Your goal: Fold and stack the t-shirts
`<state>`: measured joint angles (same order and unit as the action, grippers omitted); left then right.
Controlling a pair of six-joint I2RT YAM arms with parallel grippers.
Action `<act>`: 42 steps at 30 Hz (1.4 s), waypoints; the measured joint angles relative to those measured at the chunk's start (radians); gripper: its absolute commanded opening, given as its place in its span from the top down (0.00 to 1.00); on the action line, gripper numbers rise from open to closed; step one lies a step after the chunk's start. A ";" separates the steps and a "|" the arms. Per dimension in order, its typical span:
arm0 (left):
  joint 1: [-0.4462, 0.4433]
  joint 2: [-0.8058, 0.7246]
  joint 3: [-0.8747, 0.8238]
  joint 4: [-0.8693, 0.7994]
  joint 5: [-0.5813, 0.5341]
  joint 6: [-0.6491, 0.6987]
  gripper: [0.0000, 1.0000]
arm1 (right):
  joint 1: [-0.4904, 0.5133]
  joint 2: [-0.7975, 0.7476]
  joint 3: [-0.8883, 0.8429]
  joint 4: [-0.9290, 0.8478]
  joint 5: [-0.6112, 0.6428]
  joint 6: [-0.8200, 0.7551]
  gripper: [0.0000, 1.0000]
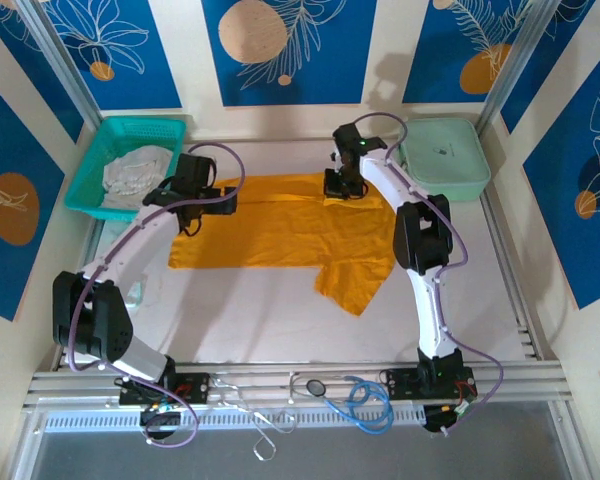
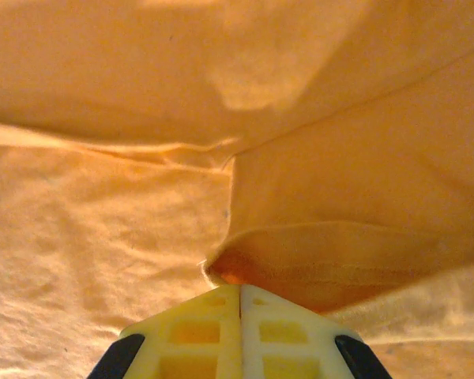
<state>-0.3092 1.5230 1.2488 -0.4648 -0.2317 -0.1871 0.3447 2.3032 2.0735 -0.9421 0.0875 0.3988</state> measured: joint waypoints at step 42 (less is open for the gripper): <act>-0.017 0.018 -0.024 -0.001 0.022 0.000 0.00 | -0.224 0.100 -0.015 0.042 -0.013 -0.056 0.66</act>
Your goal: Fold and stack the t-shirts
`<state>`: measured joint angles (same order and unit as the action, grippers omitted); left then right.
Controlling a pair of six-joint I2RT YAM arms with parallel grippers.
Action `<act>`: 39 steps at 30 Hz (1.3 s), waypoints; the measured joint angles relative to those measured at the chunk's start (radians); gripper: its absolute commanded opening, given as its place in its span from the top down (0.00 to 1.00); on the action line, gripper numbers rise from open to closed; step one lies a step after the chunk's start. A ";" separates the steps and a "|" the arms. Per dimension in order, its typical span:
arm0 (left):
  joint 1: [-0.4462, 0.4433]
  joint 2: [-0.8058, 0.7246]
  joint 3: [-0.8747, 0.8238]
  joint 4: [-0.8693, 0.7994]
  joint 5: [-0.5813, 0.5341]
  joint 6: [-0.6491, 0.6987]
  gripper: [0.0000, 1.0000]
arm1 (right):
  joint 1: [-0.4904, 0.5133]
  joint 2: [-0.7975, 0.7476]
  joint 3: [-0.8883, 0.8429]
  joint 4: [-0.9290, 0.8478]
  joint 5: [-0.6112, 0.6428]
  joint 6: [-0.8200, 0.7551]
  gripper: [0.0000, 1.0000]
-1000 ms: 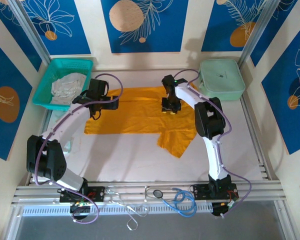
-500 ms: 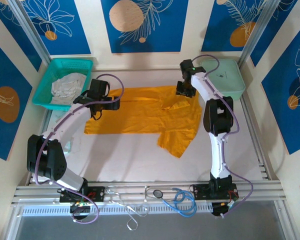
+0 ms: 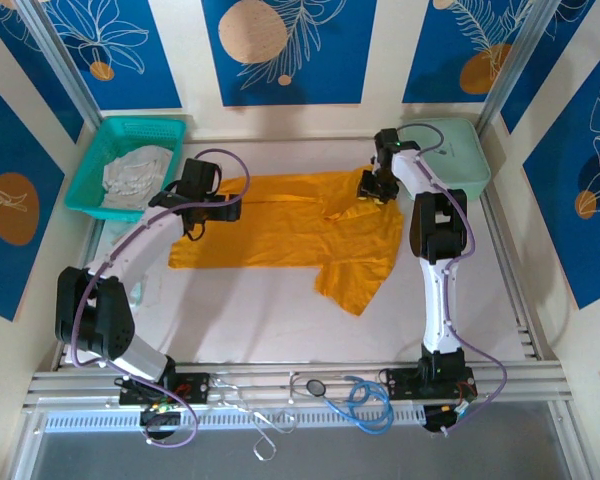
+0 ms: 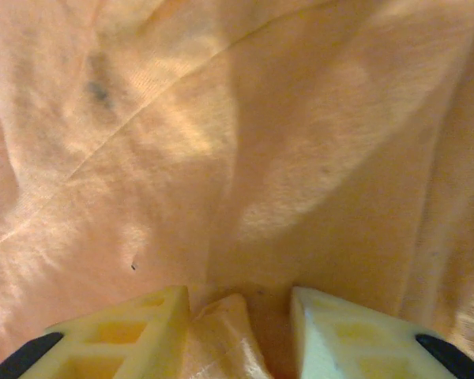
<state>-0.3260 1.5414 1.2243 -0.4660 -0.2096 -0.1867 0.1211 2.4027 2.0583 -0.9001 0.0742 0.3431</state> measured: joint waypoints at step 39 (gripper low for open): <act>0.097 -0.257 -0.132 -0.344 -0.114 -0.317 0.14 | -0.014 -0.831 -0.925 0.154 -0.078 0.031 0.80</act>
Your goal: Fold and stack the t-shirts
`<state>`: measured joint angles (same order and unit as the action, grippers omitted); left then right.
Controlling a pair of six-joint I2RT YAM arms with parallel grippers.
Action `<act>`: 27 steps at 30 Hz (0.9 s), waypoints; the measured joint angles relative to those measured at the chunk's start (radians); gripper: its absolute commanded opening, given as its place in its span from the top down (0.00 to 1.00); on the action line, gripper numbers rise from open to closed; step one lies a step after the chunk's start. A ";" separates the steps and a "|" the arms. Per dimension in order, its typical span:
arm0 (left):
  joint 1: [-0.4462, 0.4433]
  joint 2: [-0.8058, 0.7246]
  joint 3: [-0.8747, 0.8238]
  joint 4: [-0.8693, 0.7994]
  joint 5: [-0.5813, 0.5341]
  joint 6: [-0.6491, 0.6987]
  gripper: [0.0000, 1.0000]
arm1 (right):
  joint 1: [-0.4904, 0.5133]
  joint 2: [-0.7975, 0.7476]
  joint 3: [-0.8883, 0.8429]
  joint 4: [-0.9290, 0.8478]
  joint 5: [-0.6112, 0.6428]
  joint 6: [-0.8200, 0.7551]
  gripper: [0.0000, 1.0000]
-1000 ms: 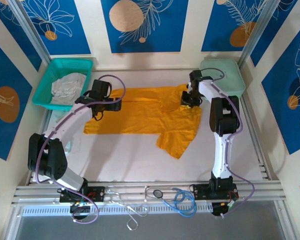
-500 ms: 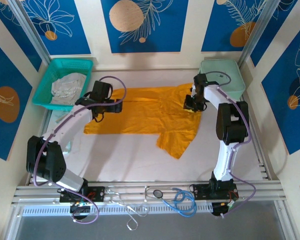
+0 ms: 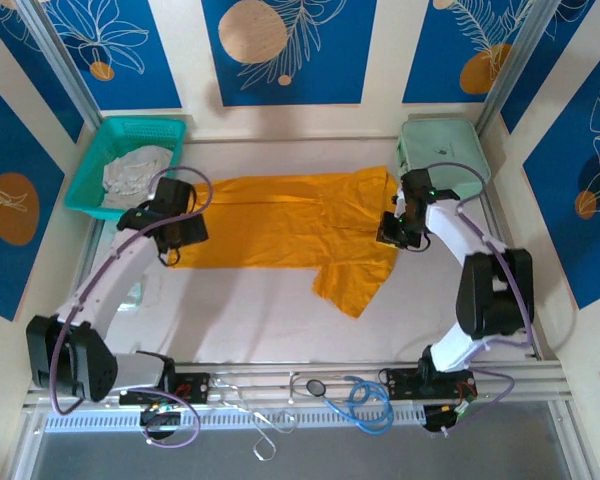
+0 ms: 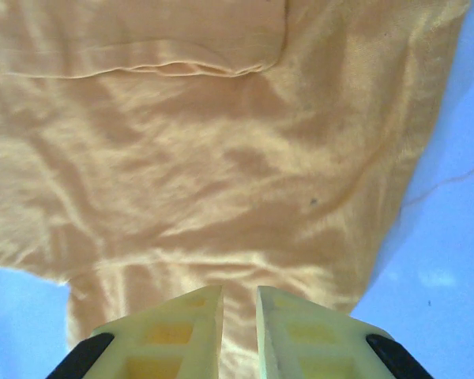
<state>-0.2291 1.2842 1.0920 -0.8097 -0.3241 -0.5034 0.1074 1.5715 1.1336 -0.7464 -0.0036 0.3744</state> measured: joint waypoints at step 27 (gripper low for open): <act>0.354 0.278 -0.262 0.346 0.315 -0.248 0.55 | 0.043 -0.209 -0.168 0.002 -0.061 0.003 0.84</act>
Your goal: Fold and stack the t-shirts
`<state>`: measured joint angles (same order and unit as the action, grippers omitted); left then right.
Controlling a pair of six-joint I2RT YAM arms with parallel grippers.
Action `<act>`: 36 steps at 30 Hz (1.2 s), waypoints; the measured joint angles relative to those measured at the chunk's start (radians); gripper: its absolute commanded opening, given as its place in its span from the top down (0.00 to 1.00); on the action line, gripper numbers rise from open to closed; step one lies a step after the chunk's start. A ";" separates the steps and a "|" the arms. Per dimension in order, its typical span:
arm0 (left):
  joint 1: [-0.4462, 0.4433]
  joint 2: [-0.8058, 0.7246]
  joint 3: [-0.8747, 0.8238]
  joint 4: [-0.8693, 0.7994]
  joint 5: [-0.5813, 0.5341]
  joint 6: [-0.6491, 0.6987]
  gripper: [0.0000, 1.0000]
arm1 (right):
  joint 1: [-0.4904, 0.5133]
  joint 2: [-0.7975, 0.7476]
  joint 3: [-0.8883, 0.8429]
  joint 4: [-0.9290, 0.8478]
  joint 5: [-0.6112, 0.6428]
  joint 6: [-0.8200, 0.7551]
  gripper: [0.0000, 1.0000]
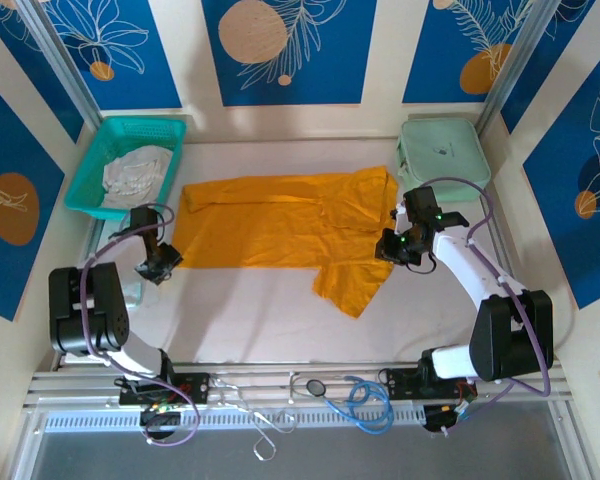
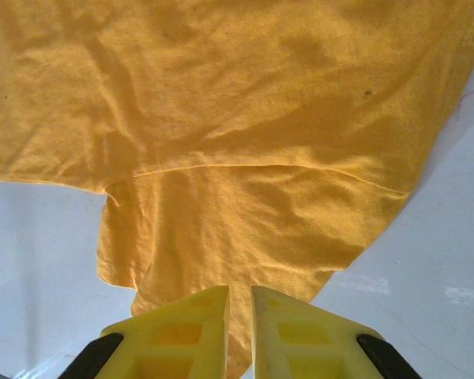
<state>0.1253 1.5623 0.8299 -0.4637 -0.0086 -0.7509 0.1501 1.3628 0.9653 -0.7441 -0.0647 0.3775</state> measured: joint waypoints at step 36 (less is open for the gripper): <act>-0.016 0.307 0.351 -0.357 -0.044 -0.003 1.00 | 0.027 -0.017 -0.008 0.002 0.000 -0.004 0.74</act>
<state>0.1089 1.8690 1.1812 -0.8207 -0.0528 -0.7540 0.1772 1.3460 0.9569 -0.7425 -0.0647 0.3737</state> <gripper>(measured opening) 0.050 0.203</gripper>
